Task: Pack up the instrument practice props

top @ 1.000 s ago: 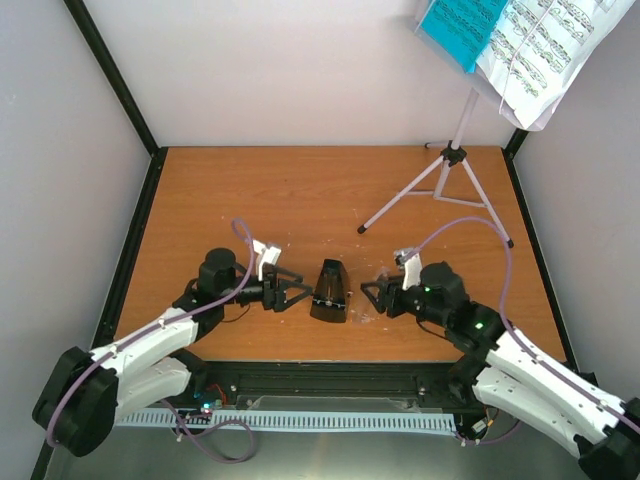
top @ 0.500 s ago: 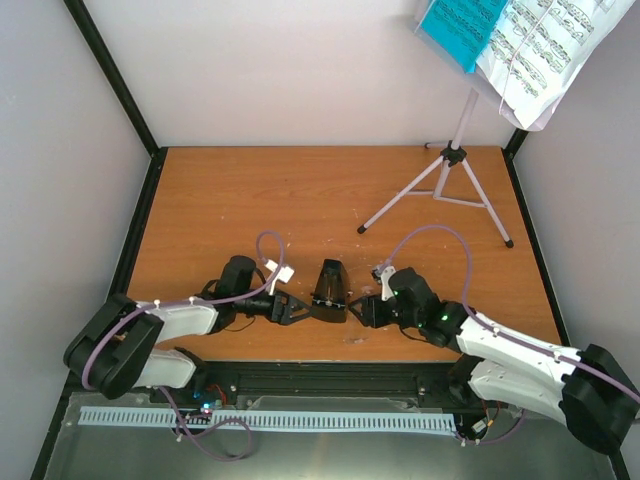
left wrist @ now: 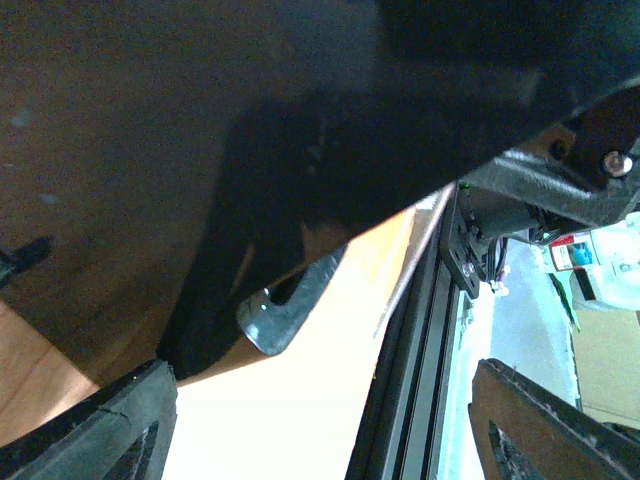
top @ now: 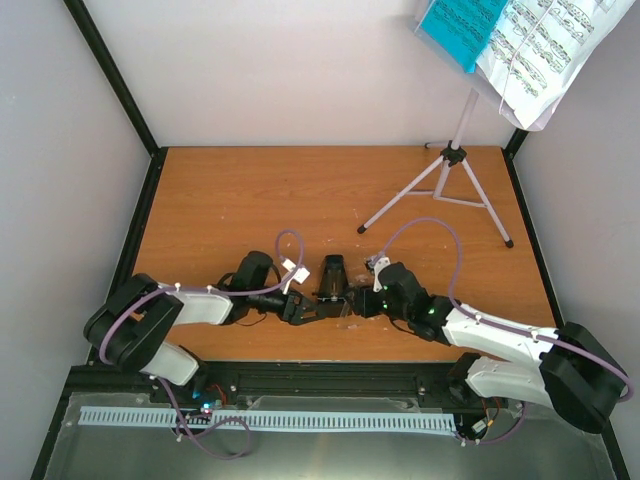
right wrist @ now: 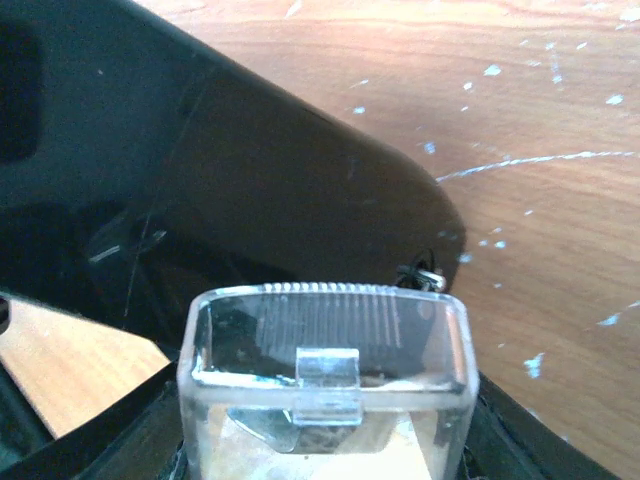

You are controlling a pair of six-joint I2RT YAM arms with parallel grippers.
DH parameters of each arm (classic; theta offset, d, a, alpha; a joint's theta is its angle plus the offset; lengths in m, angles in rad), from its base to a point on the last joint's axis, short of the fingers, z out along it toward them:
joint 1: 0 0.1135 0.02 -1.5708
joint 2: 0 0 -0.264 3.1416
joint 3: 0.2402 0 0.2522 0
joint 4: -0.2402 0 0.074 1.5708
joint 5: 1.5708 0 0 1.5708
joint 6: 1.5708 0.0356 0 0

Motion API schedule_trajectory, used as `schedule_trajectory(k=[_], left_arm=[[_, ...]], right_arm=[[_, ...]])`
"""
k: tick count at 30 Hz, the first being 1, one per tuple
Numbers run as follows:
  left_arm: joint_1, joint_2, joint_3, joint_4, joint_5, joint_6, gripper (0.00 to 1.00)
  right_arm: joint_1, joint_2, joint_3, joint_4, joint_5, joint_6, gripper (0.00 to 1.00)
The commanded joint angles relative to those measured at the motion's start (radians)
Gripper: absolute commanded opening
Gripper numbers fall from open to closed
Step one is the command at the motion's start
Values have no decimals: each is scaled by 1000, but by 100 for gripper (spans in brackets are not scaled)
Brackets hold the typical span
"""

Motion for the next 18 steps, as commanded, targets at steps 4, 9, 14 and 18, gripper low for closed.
schedule_trajectory(k=[4, 9, 14, 18], left_arm=[[-27, 99, 95, 33, 87, 83, 81], [-36, 131, 146, 37, 97, 104, 81], [-35, 61, 133, 11, -34, 61, 85], [-9, -110, 145, -86, -142, -34, 88]], right_arm=[[8, -3, 21, 43, 157, -16, 54], [8, -58, 24, -26, 185, -39, 54], [8, -210, -8, -90, 195, -106, 55], [10, -323, -20, -114, 204, -180, 55]])
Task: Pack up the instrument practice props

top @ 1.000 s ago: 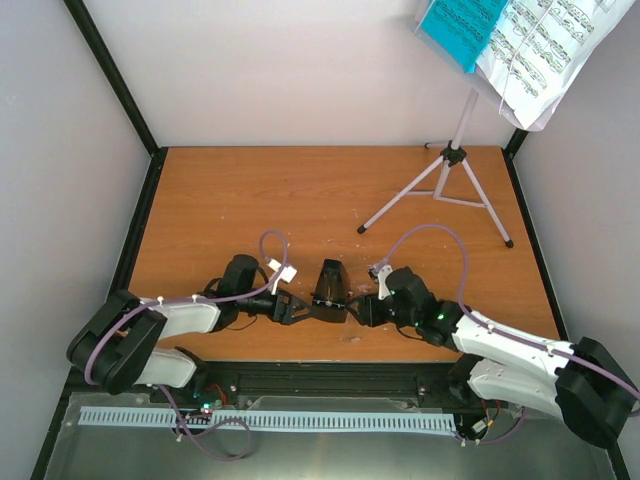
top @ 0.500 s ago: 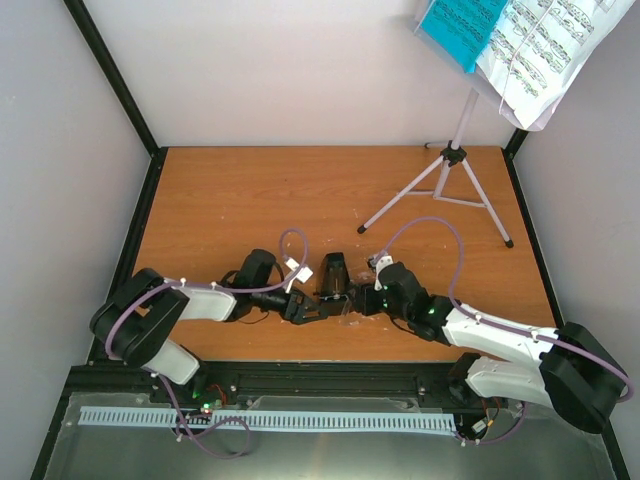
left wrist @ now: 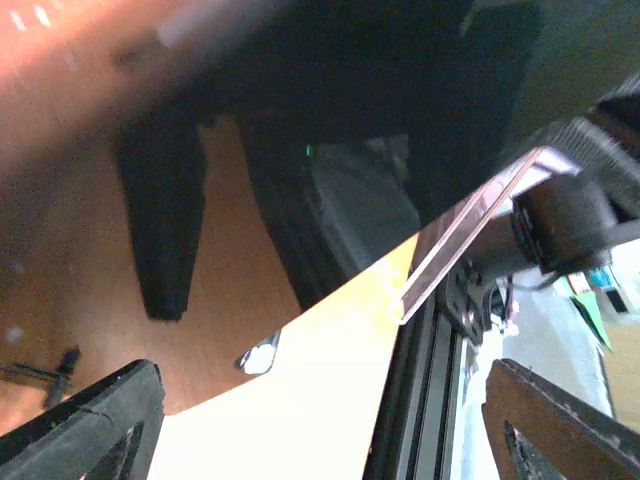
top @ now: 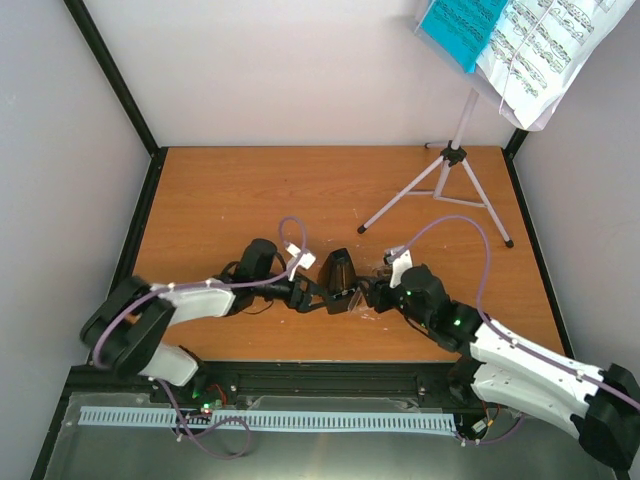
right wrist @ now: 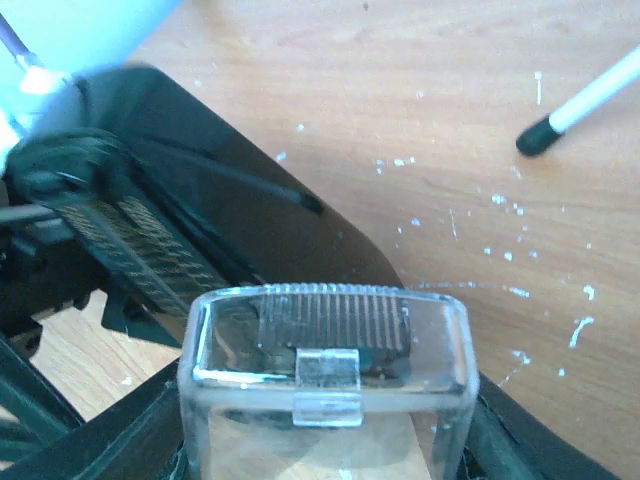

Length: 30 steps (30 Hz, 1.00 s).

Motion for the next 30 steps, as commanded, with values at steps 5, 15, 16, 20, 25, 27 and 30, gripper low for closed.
schedule_trajectory(k=[5, 15, 16, 20, 25, 27, 30], left_arm=[[95, -350, 192, -271, -115, -145, 96], [140, -44, 612, -620, 69, 73, 75], [140, -29, 618, -607, 86, 82, 72], [139, 13, 612, -557, 161, 111, 67], [126, 47, 616, -562, 193, 171, 58], [122, 59, 623, -584, 192, 207, 58], [117, 74, 614, -581, 189, 228, 57]], right_arm=[[16, -140, -9, -21, 36, -154, 55], [113, -262, -67, 121, 75, -190, 55], [117, -282, -69, 116, 88, -188, 55], [121, -317, -89, 85, 116, -177, 55], [121, -284, -104, 101, 95, -181, 55], [121, -263, -112, 124, 82, -182, 55], [121, -251, -128, 163, 73, -173, 55]])
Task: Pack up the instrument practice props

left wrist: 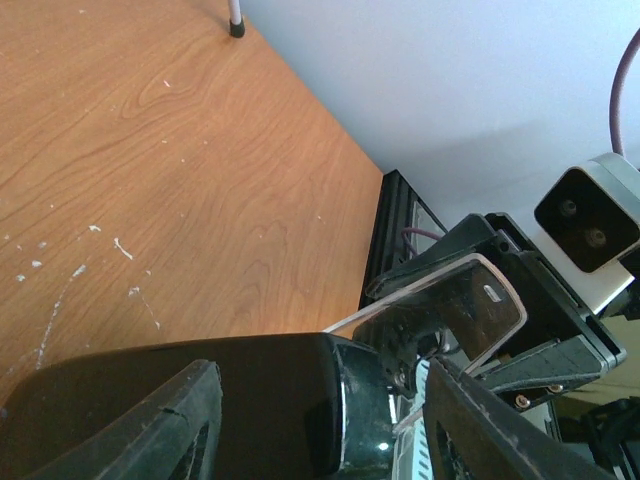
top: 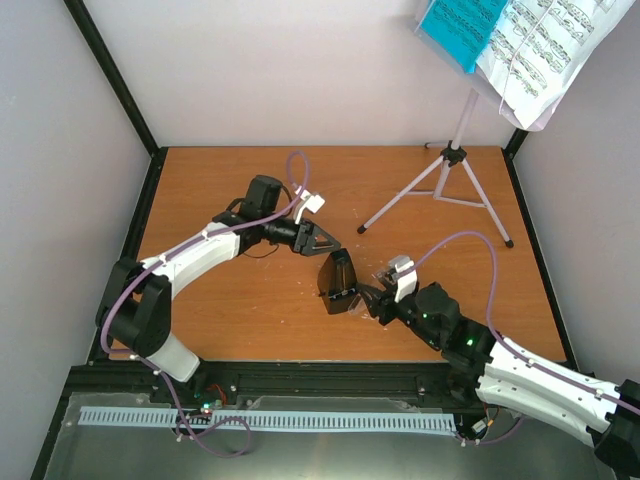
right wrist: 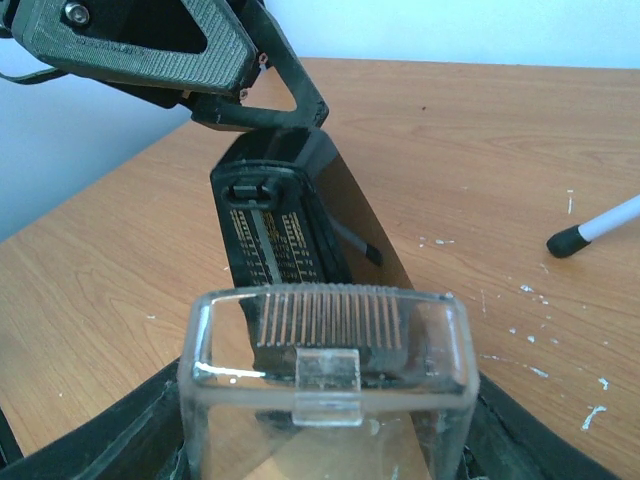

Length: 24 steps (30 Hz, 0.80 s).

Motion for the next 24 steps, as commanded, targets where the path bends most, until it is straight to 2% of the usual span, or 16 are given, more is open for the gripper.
schedule_trajectory(k=[1, 7, 12, 18, 24], left_arm=[[-14, 34, 30, -23, 41, 88, 56], [-60, 42, 38, -46, 51, 147, 55], [-60, 44, 17, -48, 13, 153, 51], [-60, 35, 6, -39, 12, 161, 51], [-61, 44, -5, -38, 10, 174, 50]], right_arm=[[11, 10, -30, 86, -5, -1, 55], [10, 2, -33, 67, 14, 7, 56], [19, 1, -16, 91, 22, -25, 55], [124, 114, 33, 170, 183, -153, 55], [226, 298, 16, 370, 386, -209, 54]])
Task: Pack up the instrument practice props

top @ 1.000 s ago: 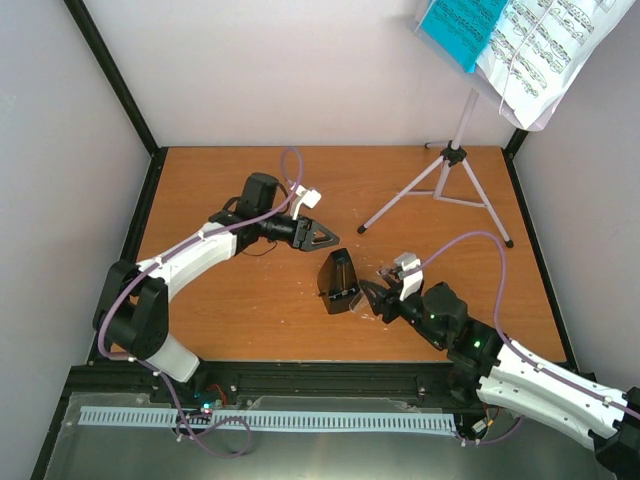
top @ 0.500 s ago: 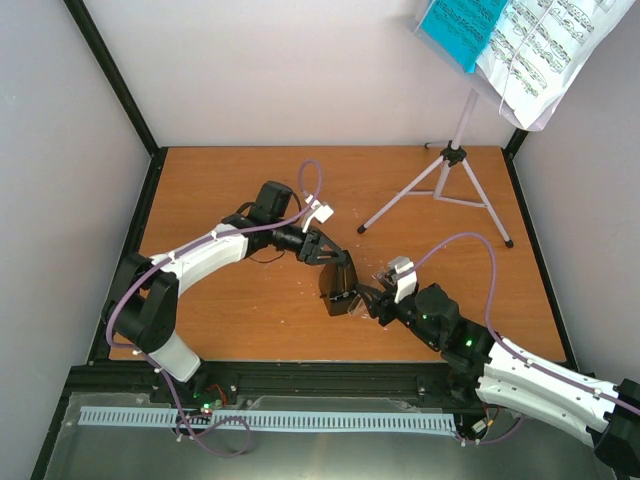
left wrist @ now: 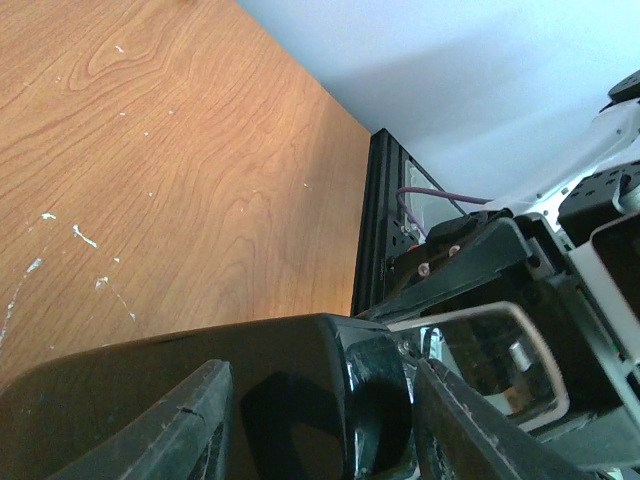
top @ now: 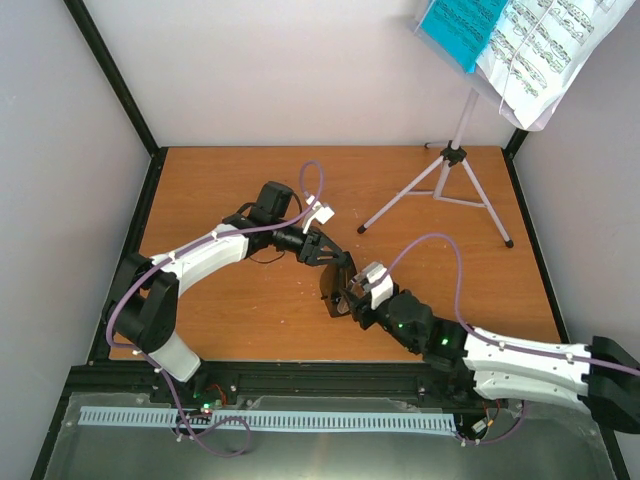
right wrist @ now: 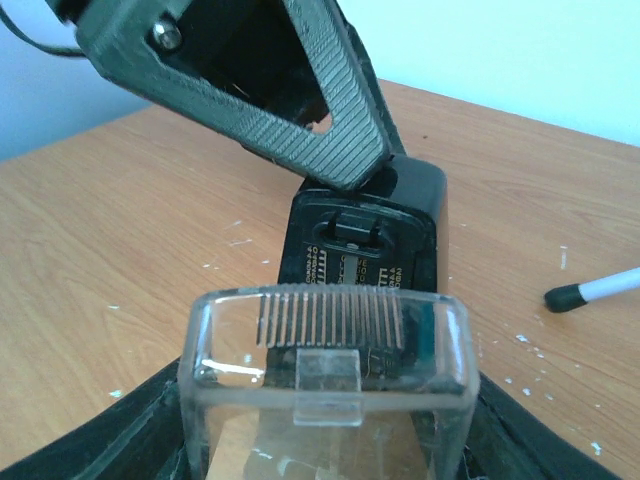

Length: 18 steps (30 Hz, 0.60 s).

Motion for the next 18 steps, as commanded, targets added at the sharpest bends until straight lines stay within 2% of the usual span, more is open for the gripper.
schedule_trajectory(k=[1, 9, 18], left_arm=[[-6, 1, -5, -1, -12, 44, 50], [-5, 2, -4, -2, -16, 48, 48], [-5, 9, -4, -1, -19, 46, 47]], right_arm=[[52, 104, 6, 193, 202, -57, 54], [92, 182, -35, 364, 302, -33, 54], [112, 278, -31, 438, 289, 37, 54]])
